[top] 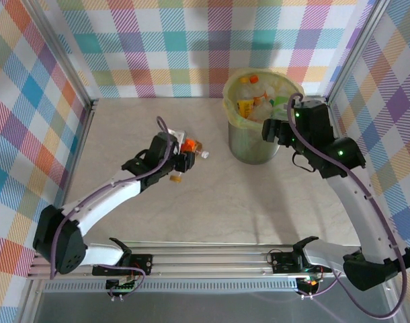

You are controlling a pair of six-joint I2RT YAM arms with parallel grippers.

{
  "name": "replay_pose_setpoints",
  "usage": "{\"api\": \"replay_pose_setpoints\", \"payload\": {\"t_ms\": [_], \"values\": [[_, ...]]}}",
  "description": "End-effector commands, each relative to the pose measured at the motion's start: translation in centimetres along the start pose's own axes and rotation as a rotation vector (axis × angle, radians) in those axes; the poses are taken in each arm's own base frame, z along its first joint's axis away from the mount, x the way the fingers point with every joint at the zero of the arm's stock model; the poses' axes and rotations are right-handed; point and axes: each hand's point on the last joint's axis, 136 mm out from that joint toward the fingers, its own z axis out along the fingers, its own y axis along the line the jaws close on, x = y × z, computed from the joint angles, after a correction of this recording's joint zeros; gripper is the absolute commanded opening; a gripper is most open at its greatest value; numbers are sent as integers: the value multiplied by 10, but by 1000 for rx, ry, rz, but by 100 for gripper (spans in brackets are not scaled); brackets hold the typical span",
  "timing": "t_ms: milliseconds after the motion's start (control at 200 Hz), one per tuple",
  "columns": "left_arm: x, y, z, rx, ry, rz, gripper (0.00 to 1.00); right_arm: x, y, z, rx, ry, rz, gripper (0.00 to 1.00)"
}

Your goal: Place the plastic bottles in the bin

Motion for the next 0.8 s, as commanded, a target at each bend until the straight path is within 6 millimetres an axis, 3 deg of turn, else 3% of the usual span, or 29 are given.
{"api": "replay_pose_setpoints", "payload": {"t_ms": [0, 160, 395, 590, 795], "values": [[-49, -20, -32, 68, -86, -22, 40, -8, -9, -15, 18, -75, 50, 100], [-120, -55, -42, 180, -175, -50, 39, -8, -13, -25, 10, -112, 58, 100], [-208, -111, -19, 346, -248, -104, 39, -4, -32, -31, 84, -161, 106, 100], [-245, -156, 18, 472, -264, -123, 39, 0, -41, -32, 117, -178, 122, 100], [-273, -188, 47, 592, -318, -177, 38, 4, -44, -28, 137, -178, 124, 100]]}}
